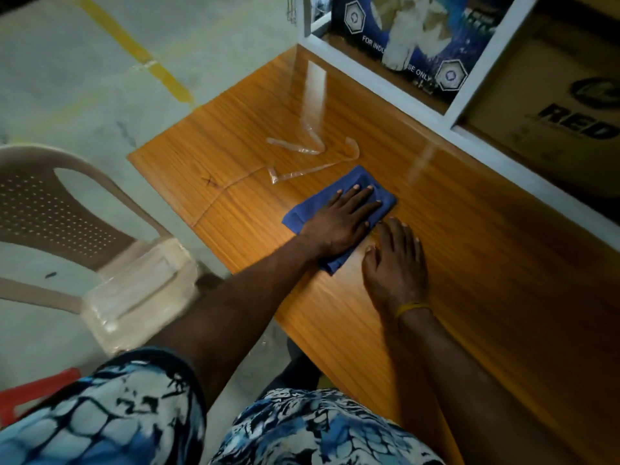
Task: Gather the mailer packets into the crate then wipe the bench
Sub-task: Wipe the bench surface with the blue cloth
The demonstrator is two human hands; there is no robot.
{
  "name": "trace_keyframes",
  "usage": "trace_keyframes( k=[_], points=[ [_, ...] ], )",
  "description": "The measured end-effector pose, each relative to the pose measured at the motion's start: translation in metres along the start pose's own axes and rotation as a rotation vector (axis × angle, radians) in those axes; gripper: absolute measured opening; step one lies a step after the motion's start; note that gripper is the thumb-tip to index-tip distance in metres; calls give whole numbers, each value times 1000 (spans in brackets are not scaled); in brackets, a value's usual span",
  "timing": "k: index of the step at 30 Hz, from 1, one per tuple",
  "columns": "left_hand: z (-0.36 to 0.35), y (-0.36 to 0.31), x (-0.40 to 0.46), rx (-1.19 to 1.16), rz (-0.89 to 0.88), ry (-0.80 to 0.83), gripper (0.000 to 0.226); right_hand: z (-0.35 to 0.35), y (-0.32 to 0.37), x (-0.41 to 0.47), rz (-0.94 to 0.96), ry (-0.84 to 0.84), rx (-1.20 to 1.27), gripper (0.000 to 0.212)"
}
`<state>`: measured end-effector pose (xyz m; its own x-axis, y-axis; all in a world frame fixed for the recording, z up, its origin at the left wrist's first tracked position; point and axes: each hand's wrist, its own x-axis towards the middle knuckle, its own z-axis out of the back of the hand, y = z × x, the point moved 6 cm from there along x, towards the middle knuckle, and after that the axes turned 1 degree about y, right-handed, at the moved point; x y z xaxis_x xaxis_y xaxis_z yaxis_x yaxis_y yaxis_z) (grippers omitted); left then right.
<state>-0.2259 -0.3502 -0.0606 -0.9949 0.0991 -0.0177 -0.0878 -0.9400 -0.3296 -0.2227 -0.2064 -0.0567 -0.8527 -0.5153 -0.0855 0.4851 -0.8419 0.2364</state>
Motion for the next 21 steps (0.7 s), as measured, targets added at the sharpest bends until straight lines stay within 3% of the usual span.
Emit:
trace_keyframes(
  k=[13,21],
  points=[
    [5,23,111,64,-21,35,54,13,-20,90,-134,-41,23,61],
    [16,43,174,9,161,15,55,16,-26,141,-172,0,12,61]
  ],
)
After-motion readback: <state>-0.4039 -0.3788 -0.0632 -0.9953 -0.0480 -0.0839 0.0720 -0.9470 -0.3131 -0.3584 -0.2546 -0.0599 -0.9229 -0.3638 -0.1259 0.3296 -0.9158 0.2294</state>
